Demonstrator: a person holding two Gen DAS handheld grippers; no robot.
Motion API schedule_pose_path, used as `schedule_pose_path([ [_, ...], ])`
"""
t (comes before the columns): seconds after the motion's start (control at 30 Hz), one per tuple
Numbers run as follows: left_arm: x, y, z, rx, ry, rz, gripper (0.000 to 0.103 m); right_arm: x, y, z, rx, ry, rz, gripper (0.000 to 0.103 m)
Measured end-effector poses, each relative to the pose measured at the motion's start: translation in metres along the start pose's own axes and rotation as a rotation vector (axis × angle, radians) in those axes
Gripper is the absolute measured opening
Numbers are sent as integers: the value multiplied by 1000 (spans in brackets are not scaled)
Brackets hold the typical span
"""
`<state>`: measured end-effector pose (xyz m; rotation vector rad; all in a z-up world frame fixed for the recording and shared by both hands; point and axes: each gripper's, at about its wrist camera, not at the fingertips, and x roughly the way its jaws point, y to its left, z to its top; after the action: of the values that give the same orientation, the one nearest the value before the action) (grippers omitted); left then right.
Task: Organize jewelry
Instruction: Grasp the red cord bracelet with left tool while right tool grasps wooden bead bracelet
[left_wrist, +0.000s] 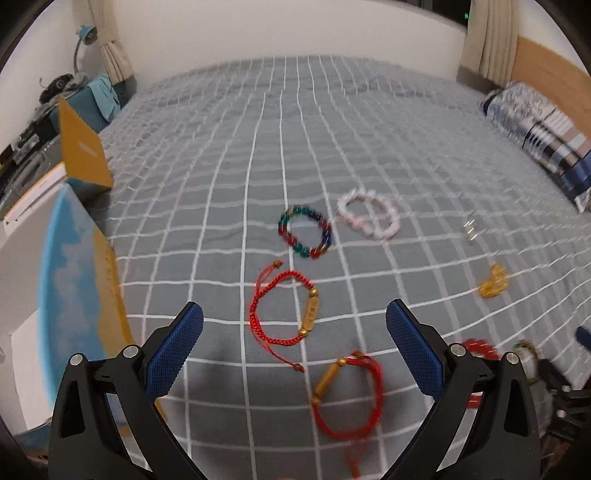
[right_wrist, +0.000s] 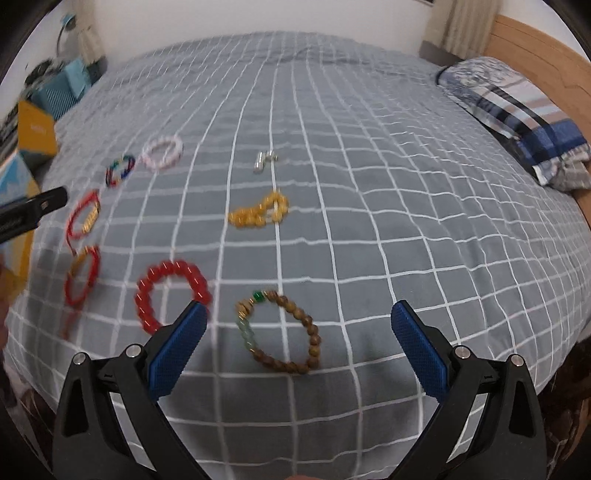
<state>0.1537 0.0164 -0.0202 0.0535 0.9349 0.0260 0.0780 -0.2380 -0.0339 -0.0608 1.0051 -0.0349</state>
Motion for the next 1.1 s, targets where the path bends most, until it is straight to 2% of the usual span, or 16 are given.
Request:
schedule_pose_path([
  [0.1, 24, 1, -4, 1, 44, 3, 97, 12, -3, -5, -35, 37, 21, 96],
  [0.43, 60, -6, -7, 25, 82, -10, 97, 43, 3, -12, -73, 124, 45, 88],
  [0.57, 69, -1, -8, 3, 116, -48, 83, 47, 3, -13, -69, 153, 69, 81],
  [0.67, 69, 1, -8, -1, 117, -42, 72, 48, 3, -13, -57, 170, 85, 74],
  [0.73, 69, 0, -8, 0, 122, -48, 65, 47, 4, -14, -52, 172, 103, 66],
  [0.9, 68, 0, -8, -5, 131, -43, 48, 44, 10, -13, -57, 163, 107, 52],
  [0.93, 67, 0, -9, -1, 131, -45, 45, 43, 10, -13, -54, 162, 106, 48],
  [0.97, 67, -1, -9, 0, 132, -48, 37, 44, 10, -11, -53, 160, 101, 44],
  [1.07, 67, 0, -10, -4, 144, -65, 24, 43, 7, -10, -49, 153, 84, 29],
  [1.1, 67, 0, -10, -4, 148, -70, 19, 43, 6, -9, -48, 149, 72, 20],
])
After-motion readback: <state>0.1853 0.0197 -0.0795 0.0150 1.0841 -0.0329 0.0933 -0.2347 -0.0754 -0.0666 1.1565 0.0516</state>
